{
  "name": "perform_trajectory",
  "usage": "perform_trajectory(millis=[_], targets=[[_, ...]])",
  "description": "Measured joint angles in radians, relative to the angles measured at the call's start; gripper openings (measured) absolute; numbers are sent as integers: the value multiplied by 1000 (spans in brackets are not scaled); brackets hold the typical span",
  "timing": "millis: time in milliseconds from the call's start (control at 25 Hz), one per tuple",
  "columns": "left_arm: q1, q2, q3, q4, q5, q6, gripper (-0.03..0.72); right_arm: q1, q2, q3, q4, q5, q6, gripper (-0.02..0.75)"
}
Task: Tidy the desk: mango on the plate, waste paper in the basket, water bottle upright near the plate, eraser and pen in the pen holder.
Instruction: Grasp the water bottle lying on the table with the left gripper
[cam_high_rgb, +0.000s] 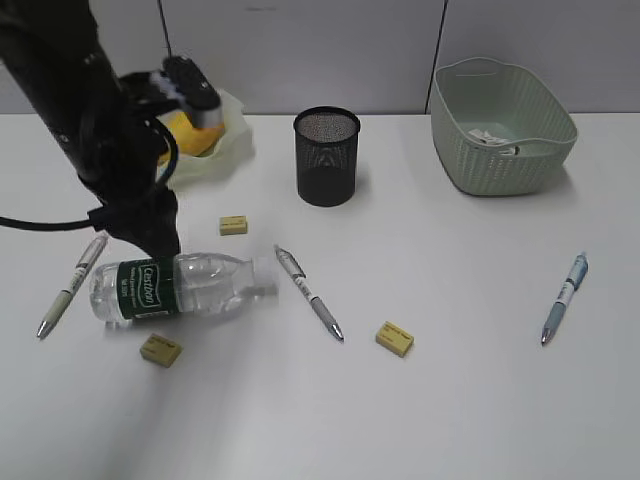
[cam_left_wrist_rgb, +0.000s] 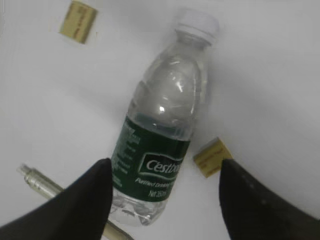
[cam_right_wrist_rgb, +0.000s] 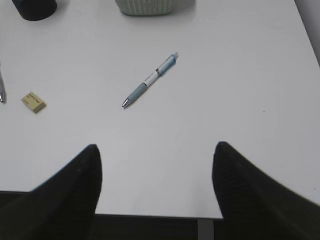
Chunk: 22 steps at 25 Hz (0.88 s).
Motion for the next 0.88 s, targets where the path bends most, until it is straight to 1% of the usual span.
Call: perform_trajectory(millis=[80, 160, 280, 480, 720, 880], targets=[[-21, 29, -1, 37, 1, 19, 563, 0, 0, 0, -1, 0, 0, 544], [-32, 57, -2, 61, -8, 28, 623, 0, 0, 0, -1, 0, 0, 544], [-35, 91, -6, 75, -20, 28, 653, 0, 0, 0, -1, 0, 0, 543], [-50, 140, -21, 84, 32, 24, 660, 0, 0, 10, -1, 1, 0, 543], [-61, 214, -127, 92, 89, -2, 652, 0, 0, 19, -1, 7, 0, 543], [-94, 258, -158, 161, 94, -10, 652, 0, 0, 19, -3, 7, 0, 543]])
